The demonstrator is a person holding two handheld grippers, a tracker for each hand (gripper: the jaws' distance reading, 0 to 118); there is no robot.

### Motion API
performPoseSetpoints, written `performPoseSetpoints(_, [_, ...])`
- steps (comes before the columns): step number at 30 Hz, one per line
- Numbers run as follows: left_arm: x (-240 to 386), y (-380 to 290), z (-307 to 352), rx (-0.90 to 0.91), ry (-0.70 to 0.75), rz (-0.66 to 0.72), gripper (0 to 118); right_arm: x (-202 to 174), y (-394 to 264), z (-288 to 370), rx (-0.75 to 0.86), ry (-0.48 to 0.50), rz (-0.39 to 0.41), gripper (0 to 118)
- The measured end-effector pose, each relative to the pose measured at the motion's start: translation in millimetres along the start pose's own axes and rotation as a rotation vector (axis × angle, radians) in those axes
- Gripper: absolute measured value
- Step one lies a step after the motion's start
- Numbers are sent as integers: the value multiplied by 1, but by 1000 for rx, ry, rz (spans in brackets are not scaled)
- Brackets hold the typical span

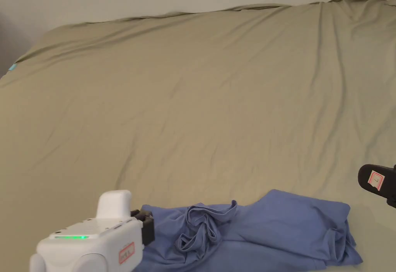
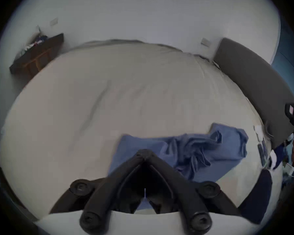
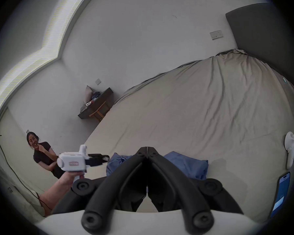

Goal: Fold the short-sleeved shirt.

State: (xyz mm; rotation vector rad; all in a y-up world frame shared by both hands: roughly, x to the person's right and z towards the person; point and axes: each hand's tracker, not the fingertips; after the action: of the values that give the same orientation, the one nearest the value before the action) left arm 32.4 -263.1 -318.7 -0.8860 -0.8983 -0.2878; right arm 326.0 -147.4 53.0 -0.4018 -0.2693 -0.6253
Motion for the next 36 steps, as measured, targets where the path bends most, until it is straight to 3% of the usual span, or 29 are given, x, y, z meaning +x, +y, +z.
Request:
performPoseSetpoints(2, [11,-9,-23,-34,-130,75,0,-2,-1,-2,-3,9,-4,2])
performPoseSetpoints(5, [47,-20,-46,-41,-91,-16,0,-7,-3,-3,-14,10,5,2])
performPoseSetpoints(10, [102,-31,-38,29,-114,-44,0,-10,-3,0,-32,6,17,2])
performPoseSetpoints(13, [132,-38,-54,-22,-139,-178,0,-11,-4,1,-37,4,19,2])
performPoseSetpoints(15, [141,-43,-70,-92,-154,-135,0,-10,-4,0,-40,8,10,2])
performPoseSetpoints(16, [144,-44,-75,-87,-229,-105,0,-11,-4,0,-42,10,6,2])
performPoseSetpoints(19, [165,-45,-76,-96,-198,-147,0,-16,-3,1,-48,8,19,2])
performPoseSetpoints(20, [164,-43,-73,-96,-248,-156,0,-18,-2,1,-49,10,27,2])
performPoseSetpoints(23, [164,-40,-58,-148,-422,-17,0,-21,2,1,-47,25,40,2])
performPoseSetpoints(25, [144,-26,-29,-76,-536,40,0,-24,5,1,-42,29,52,2])
performPoseSetpoints(30, [20,6,20,61,-693,281,2,-27,9,0,-29,87,63,2])
performPoseSetpoints(31, [-7,9,22,71,-674,279,51,-27,9,-1,-28,95,63,2])
performPoseSetpoints(32, [-32,14,17,43,-602,249,108,-27,8,-3,-28,103,62,2])
performPoseSetpoints(33, [-48,12,15,-68,-566,204,118,-27,7,-5,-29,107,60,2])
performPoseSetpoints(34, [-72,11,10,25,-516,256,118,-26,6,-7,-32,111,54,2])
performPoseSetpoints(36, [-106,7,-8,-29,-616,324,118,-23,2,-10,-38,128,27,2])
